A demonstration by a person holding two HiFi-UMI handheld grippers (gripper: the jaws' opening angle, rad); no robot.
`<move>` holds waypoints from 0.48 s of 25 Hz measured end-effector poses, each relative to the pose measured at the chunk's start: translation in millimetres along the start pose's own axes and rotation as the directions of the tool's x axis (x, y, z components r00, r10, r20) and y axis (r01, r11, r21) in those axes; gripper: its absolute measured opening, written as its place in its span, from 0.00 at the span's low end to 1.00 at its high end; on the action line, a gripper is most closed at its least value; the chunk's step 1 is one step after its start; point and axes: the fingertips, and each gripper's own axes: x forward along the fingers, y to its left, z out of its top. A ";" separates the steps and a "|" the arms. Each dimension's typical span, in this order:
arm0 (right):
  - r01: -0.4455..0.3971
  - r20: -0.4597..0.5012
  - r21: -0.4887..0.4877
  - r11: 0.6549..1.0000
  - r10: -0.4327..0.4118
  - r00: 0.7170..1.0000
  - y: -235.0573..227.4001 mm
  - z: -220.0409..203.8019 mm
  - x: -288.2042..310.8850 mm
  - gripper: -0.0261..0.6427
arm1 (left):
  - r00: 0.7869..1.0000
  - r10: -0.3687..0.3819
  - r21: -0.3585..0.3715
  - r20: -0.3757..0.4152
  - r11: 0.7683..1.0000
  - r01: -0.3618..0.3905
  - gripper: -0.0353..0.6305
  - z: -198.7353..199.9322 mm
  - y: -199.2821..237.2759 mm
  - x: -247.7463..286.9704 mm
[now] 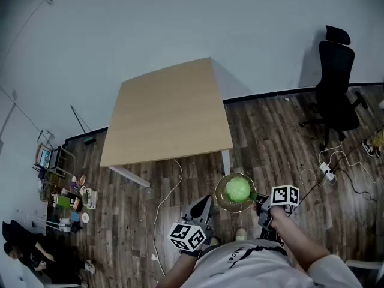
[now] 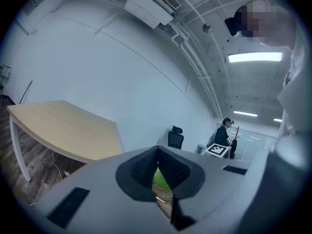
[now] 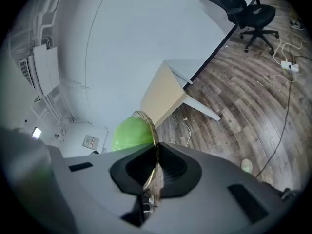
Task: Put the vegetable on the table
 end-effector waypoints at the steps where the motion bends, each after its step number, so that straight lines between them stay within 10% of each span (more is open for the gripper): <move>1: -0.004 -0.003 -0.001 1.000 0.004 1.000 -0.9 1.9 0.4 0.07 | 1.000 0.007 -0.003 0.002 1.000 -0.007 0.07 -1.1 0.4 1.6; 12: -0.019 -0.038 -0.004 1.000 0.019 0.999 -13.1 25.5 9.2 0.07 | 0.998 0.070 -0.027 -0.010 0.997 -0.070 0.07 -12.9 6.2 19.5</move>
